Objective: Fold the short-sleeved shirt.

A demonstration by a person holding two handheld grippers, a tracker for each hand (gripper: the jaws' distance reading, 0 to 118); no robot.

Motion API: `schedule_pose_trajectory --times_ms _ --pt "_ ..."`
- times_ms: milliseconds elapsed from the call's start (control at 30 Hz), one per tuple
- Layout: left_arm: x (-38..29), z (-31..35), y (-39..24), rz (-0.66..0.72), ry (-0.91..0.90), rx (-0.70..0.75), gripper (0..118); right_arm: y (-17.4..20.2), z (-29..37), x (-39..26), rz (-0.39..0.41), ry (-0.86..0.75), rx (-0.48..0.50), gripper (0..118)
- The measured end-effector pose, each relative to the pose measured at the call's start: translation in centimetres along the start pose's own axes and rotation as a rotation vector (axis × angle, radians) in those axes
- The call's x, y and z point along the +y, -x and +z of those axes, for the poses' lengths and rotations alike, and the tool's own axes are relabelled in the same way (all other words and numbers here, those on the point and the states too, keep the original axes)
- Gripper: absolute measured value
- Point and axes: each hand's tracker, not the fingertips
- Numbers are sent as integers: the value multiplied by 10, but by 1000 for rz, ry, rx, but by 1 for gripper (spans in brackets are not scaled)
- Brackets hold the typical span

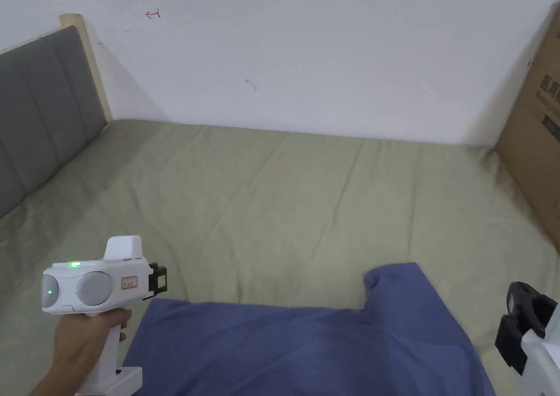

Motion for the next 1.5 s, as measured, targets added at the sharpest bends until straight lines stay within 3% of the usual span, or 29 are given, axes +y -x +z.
schedule_pose_trajectory --times_ms 33,67,100,133,233,300,333,467,500,567,667,700,733,767,800,833,867,1033,1100,1200,1233,1300,1433,1500 --pt "-1 -14 3 11 23 2 44 -1 -7 -2 4 12 -4 0" --pt "-1 -30 7 25 67 6 76 -3 -14 -4 9 20 -10 0" --pt "-1 -47 11 33 112 30 94 -2 -20 -6 15 32 -16 0" --pt "-2 -62 14 41 156 52 104 -4 -27 -9 18 43 -20 0" --pt "-11 -93 19 27 222 96 103 -8 -45 -18 24 77 -29 0" --pt "-18 -104 20 16 247 123 81 -11 -56 -24 28 101 -39 0" --pt "-21 -110 20 -8 257 133 60 -12 -60 -27 27 109 -43 0" --pt "-29 -112 12 -86 244 122 47 -13 -70 -32 10 144 -46 0" --pt "-28 -111 9 -100 247 117 37 -16 -75 -36 5 157 -42 0" --pt "-27 -104 5 -118 233 90 3 -21 -86 -40 -6 190 -31 0" --pt "-25 -90 -4 -161 174 83 2 -32 -119 -48 -28 274 -19 2" --pt "-26 -73 -9 -153 138 62 2 -35 -132 -51 -28 312 -11 7" --pt "-25 -62 -11 -145 115 39 2 -38 -146 -54 -29 337 2 24" --pt "-24 -52 -12 -138 95 20 2 -41 -162 -58 -32 380 0 61" --pt "-24 -42 -13 -133 79 1 2 -43 -179 -63 -16 430 6 84" --pt "-23 -30 -14 -145 65 -9 2 -46 -196 -69 -40 465 16 98" --pt "-23 -23 -15 -156 58 -11 2 -48 -211 -74 -50 507 24 100" --pt "-21 5 -20 -160 21 -35 2 -48 -282 -113 -54 707 26 98" --pt "-20 7 -19 -153 13 -41 2 -44 -298 -127 -24 737 31 89" --pt "-23 10 -18 -149 16 -44 2 -31 -306 -144 8 788 24 49" --pt "-22 3 -12 -148 20 -43 2 -30 -305 -148 15 798 43 42" --pt "-25 3 -10 -146 29 -35 2 -20 -285 -143 -22 741 50 1" --pt "-29 5 -3 -113 35 -28 2 -32 -270 -136 -22 691 70 1" --pt "-32 8 -1 -98 31 -20 2 -39 -249 -122 -64 628 81 1"
